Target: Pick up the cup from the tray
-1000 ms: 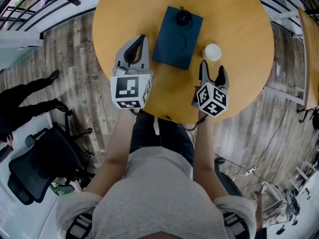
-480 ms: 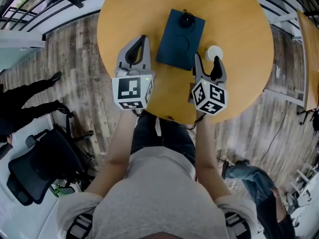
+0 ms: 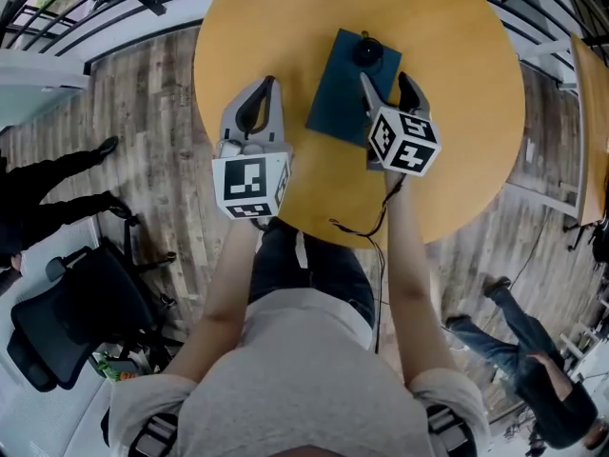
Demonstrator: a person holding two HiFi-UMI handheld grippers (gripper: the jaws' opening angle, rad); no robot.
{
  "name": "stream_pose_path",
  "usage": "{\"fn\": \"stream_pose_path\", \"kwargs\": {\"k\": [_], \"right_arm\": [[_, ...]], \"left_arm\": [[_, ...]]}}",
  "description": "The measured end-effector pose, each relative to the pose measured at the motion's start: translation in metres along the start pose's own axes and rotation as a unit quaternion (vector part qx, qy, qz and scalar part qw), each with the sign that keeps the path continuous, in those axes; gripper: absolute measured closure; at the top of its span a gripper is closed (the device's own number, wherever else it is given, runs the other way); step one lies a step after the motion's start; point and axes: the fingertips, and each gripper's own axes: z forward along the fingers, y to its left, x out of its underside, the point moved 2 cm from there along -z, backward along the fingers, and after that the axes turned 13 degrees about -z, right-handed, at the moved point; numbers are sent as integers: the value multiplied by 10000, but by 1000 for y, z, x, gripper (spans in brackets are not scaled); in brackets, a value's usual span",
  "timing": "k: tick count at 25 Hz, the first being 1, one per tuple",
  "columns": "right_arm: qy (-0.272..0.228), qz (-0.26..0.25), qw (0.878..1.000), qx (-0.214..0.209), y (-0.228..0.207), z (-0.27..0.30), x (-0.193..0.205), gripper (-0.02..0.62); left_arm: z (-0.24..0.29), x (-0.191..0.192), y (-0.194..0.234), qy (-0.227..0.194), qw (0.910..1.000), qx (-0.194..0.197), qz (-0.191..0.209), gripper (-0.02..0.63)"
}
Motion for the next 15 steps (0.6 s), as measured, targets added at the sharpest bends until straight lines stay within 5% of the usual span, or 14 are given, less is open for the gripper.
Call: {"fn": "stream_pose_path", "kwargs": {"k": [15], "right_arm": [[963,-596,9908,-744,-2,68,6,314]], "left_arm": [[10,6,24,96,9995,-251,-137,600]]}}
